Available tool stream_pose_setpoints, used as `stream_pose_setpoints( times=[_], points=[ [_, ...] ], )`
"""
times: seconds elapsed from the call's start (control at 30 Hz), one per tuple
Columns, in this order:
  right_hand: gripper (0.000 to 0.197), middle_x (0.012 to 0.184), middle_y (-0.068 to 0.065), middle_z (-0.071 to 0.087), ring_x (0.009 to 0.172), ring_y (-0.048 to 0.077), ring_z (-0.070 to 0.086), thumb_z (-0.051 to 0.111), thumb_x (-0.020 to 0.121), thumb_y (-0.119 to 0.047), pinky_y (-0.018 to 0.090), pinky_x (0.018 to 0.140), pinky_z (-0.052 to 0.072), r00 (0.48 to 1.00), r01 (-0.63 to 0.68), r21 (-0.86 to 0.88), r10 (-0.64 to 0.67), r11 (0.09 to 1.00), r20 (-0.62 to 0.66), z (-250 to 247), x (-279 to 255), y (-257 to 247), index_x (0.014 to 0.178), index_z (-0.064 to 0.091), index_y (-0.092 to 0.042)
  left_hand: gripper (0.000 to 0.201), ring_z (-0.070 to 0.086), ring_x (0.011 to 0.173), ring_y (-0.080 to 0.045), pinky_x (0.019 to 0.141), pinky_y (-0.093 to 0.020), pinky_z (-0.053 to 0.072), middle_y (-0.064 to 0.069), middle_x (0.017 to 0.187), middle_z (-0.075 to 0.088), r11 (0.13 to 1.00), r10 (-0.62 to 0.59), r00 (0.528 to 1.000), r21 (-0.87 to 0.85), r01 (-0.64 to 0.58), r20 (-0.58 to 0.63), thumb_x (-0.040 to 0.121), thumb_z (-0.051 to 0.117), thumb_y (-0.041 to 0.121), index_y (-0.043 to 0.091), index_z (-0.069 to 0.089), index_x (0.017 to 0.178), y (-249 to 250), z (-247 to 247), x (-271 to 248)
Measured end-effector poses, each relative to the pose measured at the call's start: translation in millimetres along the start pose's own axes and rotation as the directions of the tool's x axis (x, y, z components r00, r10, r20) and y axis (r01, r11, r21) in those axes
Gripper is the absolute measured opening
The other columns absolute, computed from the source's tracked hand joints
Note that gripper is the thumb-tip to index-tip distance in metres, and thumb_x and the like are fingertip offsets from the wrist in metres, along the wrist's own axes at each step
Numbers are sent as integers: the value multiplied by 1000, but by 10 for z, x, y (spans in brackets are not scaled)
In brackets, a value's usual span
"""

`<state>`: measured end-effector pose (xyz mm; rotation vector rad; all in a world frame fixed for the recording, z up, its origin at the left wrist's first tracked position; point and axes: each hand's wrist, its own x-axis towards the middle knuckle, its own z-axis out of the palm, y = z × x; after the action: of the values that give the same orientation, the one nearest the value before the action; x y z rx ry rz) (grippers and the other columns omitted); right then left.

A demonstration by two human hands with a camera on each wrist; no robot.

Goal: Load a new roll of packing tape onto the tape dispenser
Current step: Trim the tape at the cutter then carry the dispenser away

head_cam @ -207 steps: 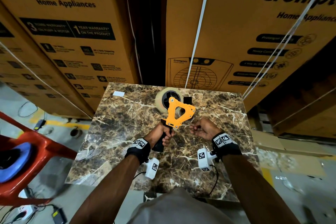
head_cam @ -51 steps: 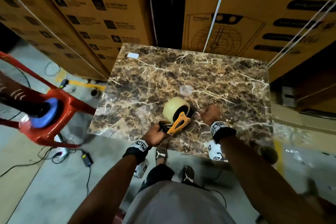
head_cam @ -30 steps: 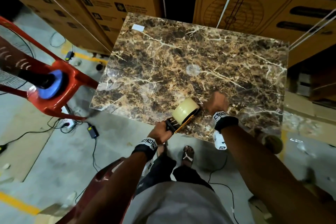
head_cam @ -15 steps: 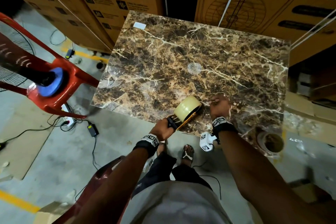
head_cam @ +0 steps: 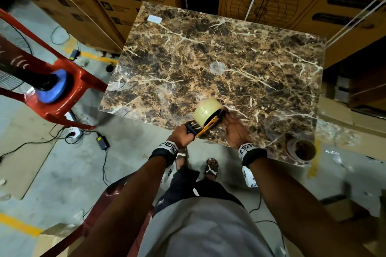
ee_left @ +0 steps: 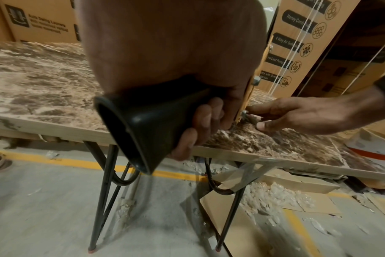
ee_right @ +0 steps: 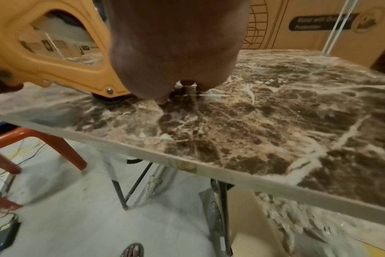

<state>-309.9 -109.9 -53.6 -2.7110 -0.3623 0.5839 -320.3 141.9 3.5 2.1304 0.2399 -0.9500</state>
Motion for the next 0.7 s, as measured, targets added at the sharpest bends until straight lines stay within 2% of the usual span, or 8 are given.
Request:
stream_pose_setpoints(
  times=[0.17, 0.23, 0.33, 0.4, 0.47, 0.53, 0.63, 0.7],
  points=[
    [88, 172, 3, 7, 159, 23, 2, 62, 93, -25, 50, 126, 19, 993, -99, -42, 101, 994, 58, 22, -15, -180, 164, 10, -15, 46, 63, 83, -31, 76, -40, 55, -15, 92, 73, 999, -14, 1000, 33, 15, -14, 68, 53, 23, 13, 69, 110, 91, -34, -62],
    [89, 172, 2, 7, 159, 22, 3, 63, 93, -28, 49, 124, 20, 986, -139, -50, 143, 989, 88, -27, -1, -247, 164, 11, -15, 31, 60, 79, -31, 72, -39, 52, -14, 86, 71, 999, 2, 1000, 47, -2, -5, 74, 55, 19, 12, 69, 100, 102, -44, -88],
    [86, 172, 5, 6, 159, 26, 6, 62, 95, -28, 50, 123, 23, 978, -168, -47, 172, 985, 119, -132, 11, -310, 164, 12, -14, 11, 63, 81, -31, 69, -30, 44, -14, 84, 68, 998, 44, 999, 51, -44, -7, 84, 57, 9, 14, 65, 90, 114, -82, -136],
    [85, 172, 9, 4, 157, 31, 14, 61, 97, -27, 49, 123, 25, 968, -206, -35, 209, 978, 140, -217, -3, -375, 164, 9, -13, 19, 63, 80, -28, 69, -29, 45, -10, 82, 68, 996, 80, 997, 40, -80, -5, 82, 55, 17, 13, 69, 94, 83, -98, -175],
    [85, 172, 8, 4, 155, 34, 22, 60, 98, -22, 49, 124, 25, 958, -244, 2, 240, 970, 154, -290, -8, -432, 164, 7, -17, 41, 60, 75, -20, 70, -28, 48, -5, 86, 71, 994, 107, 994, 26, -108, 9, 74, 52, 25, 17, 71, 110, -22, -105, -205],
    [88, 172, 4, 2, 154, 35, 24, 59, 98, -17, 52, 123, 26, 961, -236, 10, 231, 972, 152, -276, 15, -453, 164, 1, -24, 54, 62, 76, -17, 72, -29, 55, -2, 90, 73, 998, 55, 998, 40, -55, -2, 69, 54, 33, 21, 67, 119, -250, -123, -240],
    [93, 172, -1, -4, 155, 34, 22, 58, 97, -13, 55, 121, 30, 956, -236, -21, 236, 971, 173, -178, 58, -400, 163, -4, -34, 59, 71, 84, -27, 74, -42, 60, -2, 91, 74, 996, -73, 997, 49, 74, -20, 62, 53, 45, 27, 63, 117, -966, -17, -40],
    [94, 171, -6, -12, 158, 30, 11, 58, 97, -13, 56, 122, 28, 949, -244, -54, 249, 968, 194, -149, 85, -393, 163, -6, -33, 56, 72, 84, -24, 73, -44, 61, 3, 90, 75, 995, -89, 996, 43, 90, -33, 62, 53, 45, 32, 63, 115, -1360, 31, 44]
  ],
)
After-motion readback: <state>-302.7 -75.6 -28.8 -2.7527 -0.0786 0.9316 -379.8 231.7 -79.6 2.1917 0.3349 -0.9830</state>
